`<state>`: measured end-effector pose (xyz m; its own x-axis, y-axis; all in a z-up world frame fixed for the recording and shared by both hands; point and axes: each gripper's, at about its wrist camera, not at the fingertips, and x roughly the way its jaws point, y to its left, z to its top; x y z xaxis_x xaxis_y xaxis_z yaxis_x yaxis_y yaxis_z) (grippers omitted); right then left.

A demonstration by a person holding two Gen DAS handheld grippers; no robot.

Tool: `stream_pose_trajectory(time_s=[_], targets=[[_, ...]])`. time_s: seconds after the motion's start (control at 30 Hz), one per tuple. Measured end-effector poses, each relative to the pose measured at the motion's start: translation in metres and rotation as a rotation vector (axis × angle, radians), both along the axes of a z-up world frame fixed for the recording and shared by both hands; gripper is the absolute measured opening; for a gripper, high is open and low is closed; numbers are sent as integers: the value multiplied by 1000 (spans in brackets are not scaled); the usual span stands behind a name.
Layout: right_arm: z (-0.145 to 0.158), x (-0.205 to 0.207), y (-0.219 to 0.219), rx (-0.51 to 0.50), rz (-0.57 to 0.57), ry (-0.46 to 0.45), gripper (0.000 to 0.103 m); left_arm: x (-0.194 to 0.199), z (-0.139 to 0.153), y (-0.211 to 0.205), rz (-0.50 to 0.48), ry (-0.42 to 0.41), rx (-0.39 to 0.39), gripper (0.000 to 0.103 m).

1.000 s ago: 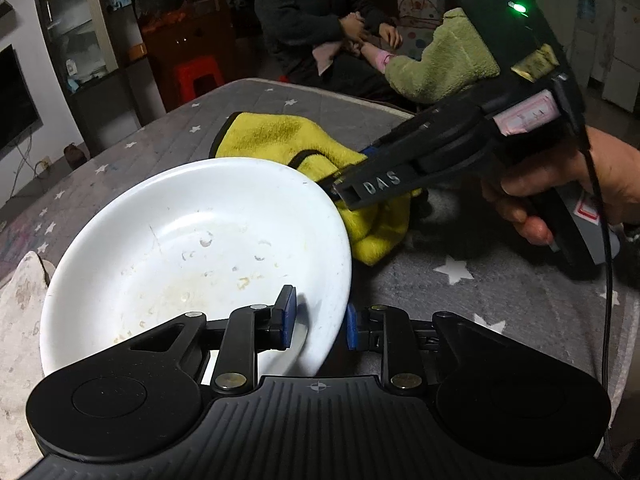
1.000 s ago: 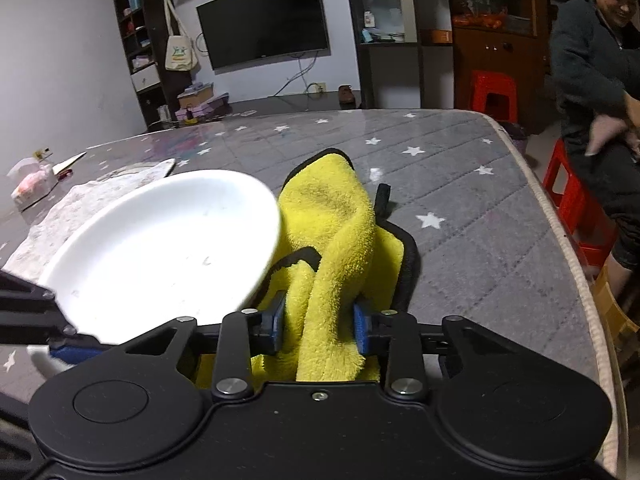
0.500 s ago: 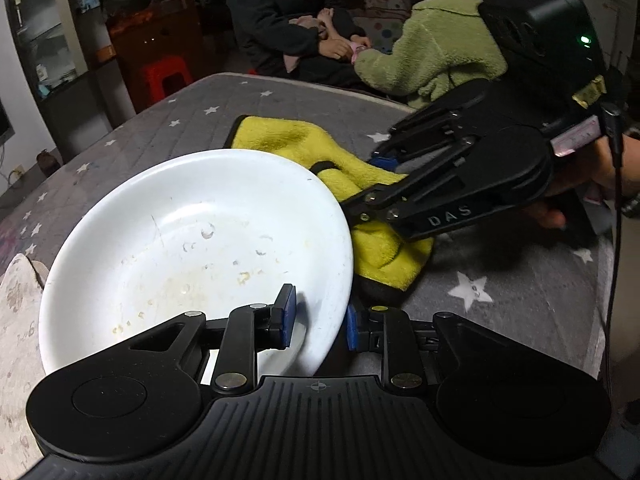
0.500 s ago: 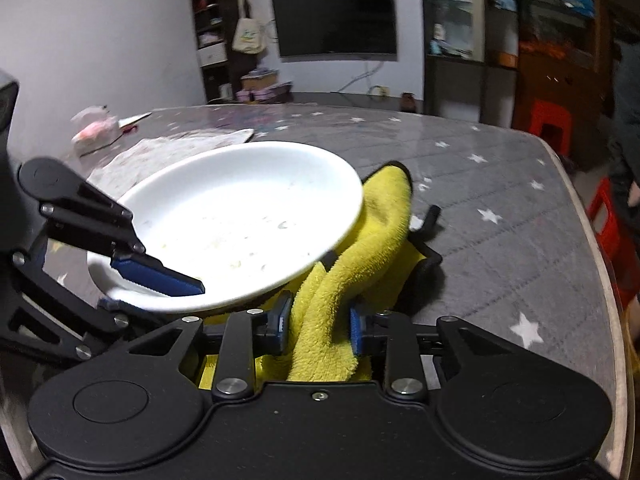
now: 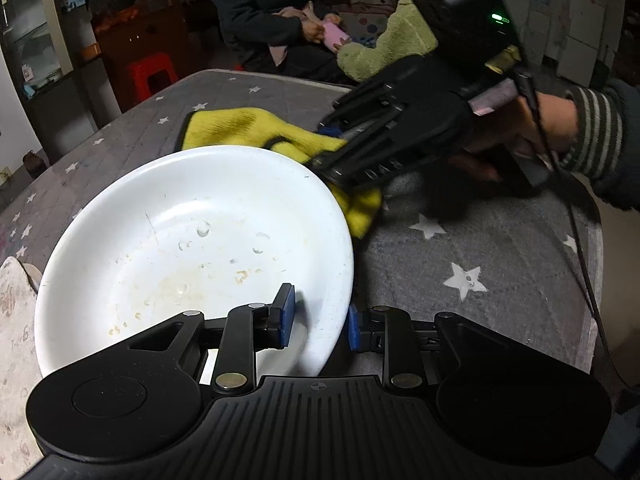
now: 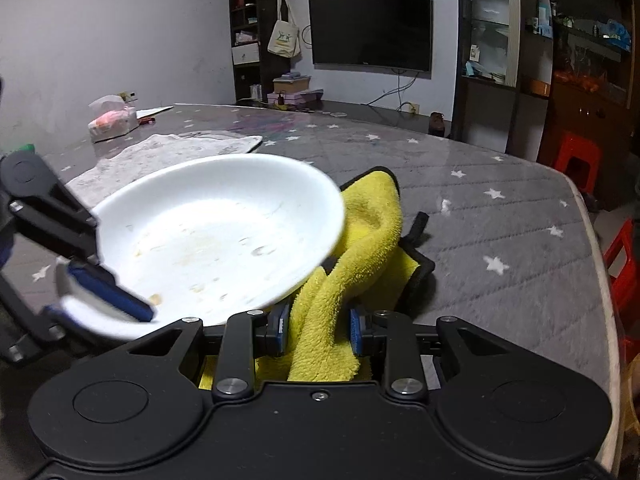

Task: Clean bowl
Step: 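Rub the yellow cloth along the bowl rim with the right tool while the left tool holds the bowl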

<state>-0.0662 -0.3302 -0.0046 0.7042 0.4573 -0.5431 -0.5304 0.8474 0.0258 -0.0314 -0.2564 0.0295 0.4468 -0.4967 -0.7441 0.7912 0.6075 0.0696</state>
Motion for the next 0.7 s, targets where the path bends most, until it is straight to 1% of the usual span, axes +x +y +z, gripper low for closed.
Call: stream_pose_trajectory(time_s=[0.1,0.2,0.33,0.5,0.6,0.7], targets=[[0,6,-2,6,1,2,30,-1,1,0,-4,6,3,28],[-1,3,-2,11,4,3,30,2,4,-5,3,16,9,29],[-1,-4,-1,14,4,3,30,6,5,-20,-2,-18,13,29],[-2,-12,-1,11,5,1,30,11,2,-30,1,-36,25,28],[-1,-22,0,3,12,-2,30,9,3,-24,-17,-38,22,26],[-1,-33,4,-7,23,-4,30,6,3,-17,-41,-27,14,26]])
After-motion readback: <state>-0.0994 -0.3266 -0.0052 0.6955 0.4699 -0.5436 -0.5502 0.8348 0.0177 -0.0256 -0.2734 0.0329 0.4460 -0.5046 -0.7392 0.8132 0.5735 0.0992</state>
